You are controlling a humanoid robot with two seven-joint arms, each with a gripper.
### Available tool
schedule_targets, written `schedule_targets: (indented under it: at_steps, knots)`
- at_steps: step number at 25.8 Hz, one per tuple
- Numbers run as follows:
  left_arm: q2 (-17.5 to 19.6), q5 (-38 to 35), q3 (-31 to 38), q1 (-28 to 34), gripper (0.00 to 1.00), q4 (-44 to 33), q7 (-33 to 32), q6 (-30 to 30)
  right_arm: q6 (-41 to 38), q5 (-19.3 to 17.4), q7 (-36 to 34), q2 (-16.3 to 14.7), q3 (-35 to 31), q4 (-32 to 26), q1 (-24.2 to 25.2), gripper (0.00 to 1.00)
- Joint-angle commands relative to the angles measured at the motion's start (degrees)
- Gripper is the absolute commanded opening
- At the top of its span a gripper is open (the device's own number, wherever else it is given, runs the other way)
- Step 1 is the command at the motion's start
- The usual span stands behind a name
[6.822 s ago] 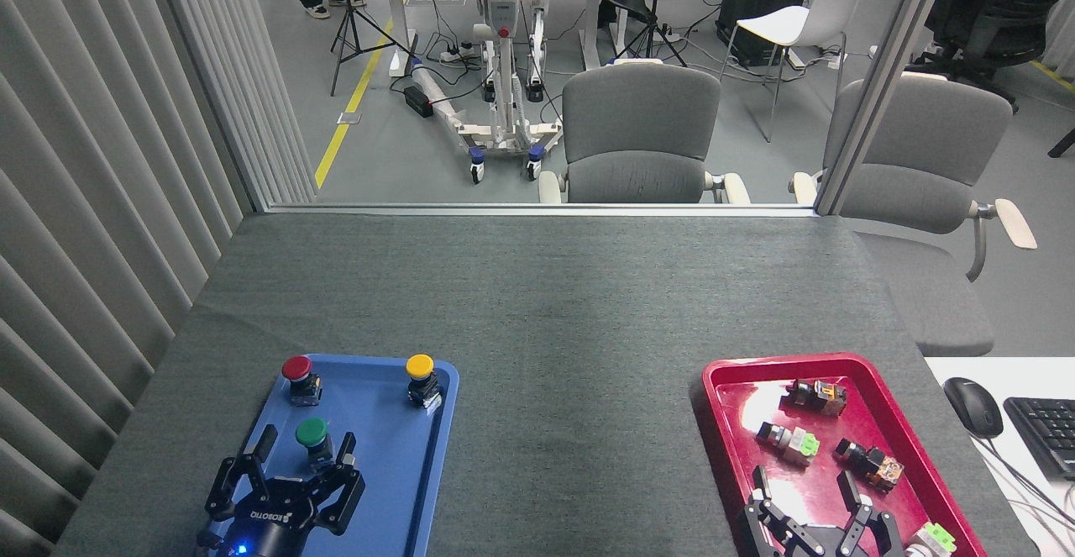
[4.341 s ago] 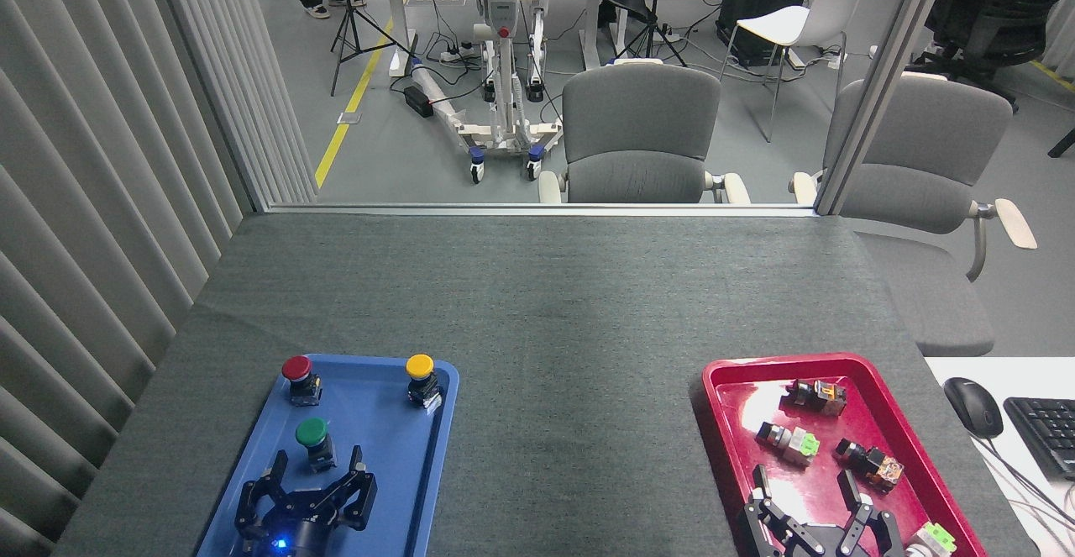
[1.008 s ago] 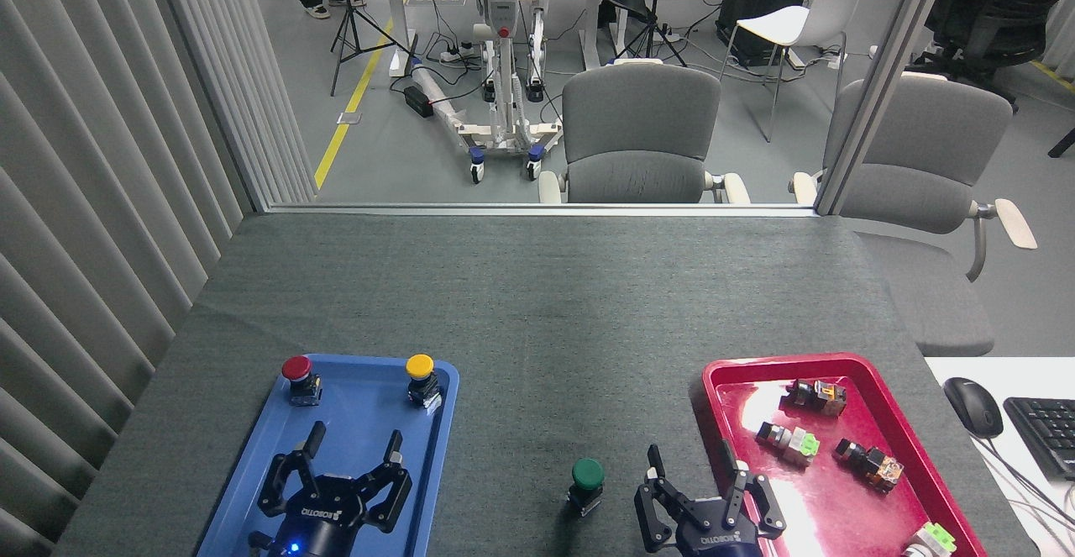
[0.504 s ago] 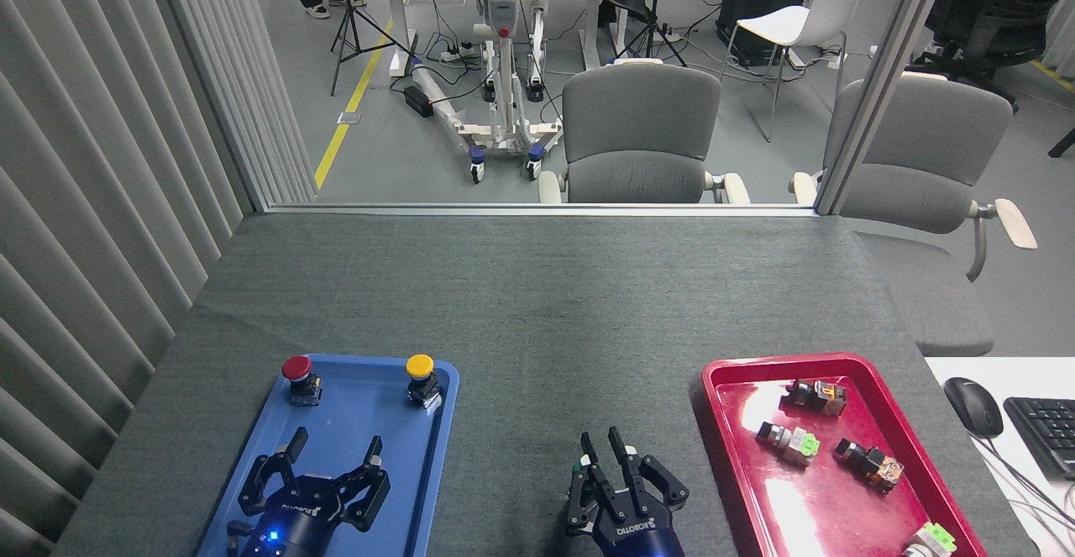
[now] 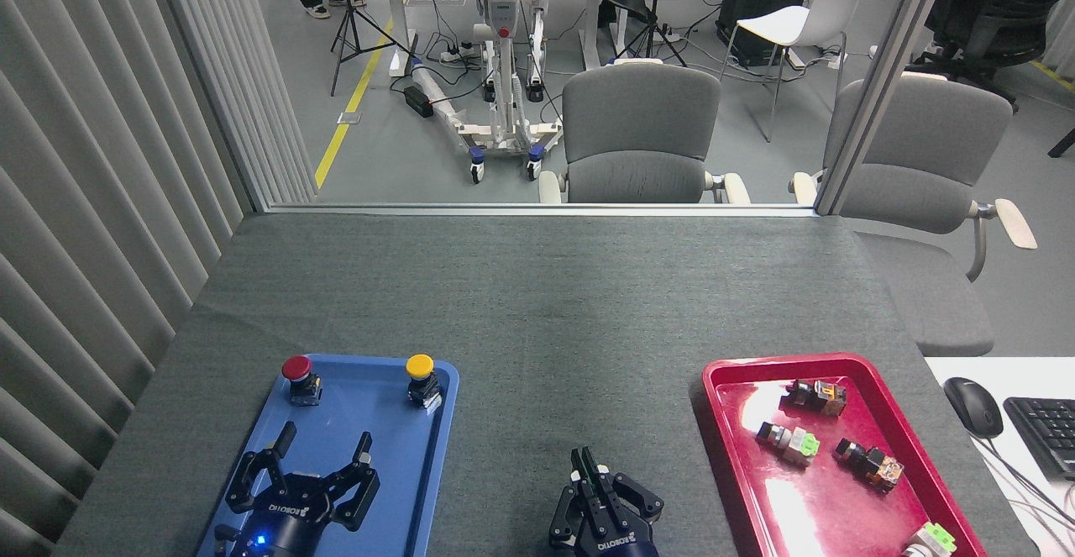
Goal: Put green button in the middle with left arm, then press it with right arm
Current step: 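Press down on the green button with the right gripper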
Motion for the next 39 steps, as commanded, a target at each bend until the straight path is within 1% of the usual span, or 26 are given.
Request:
schedule_targets:
  at_steps: [1, 6, 20, 28, 31, 33, 39]
  knots:
    - [0.48, 1.11, 0.0, -0.01, 1.0, 0.28, 0.09, 0.13, 0.95, 0.01, -0.08, 0.11, 0.02, 0.72, -0.01, 0.16]
    - [0.74, 2.43, 0.0, -0.36, 1.0, 2.04, 0.27, 0.13, 1.21, 0.01, -0.08, 0.72, 0.11, 1.34, -0.01, 0.16]
    - [0.83, 2.51, 0.0, -0.44, 1.0, 2.04, 0.27, 0.13, 2.36, -0.08, 0.01, 0.72, 0.02, 5.12, -0.01, 0.17]
    - [1.45, 3.66, 0.0, -0.44, 1.0, 1.96, 0.27, 0.22, 2.62, -0.34, -0.78, 0.54, -0.51, 5.12, -0.01, 0.2]
    - [1.45, 3.83, 0.0, -0.44, 1.0, 1.96, 0.18, 0.22, 4.38, -0.34, -4.21, 0.81, -0.6, 4.5, -0.01, 0.2]
    - [1.62, 4.18, 0.0, -0.44, 1.0, 1.52, 0.18, 0.13, 5.34, -0.34, -6.76, 0.9, -0.6, 3.97, -0.01, 0.24]
    - [1.8, 4.62, 0.09, -0.53, 1.0, 2.13, 0.0, 0.13, 5.43, -0.43, -7.37, 0.81, -0.6, 1.78, -0.01, 0.27]
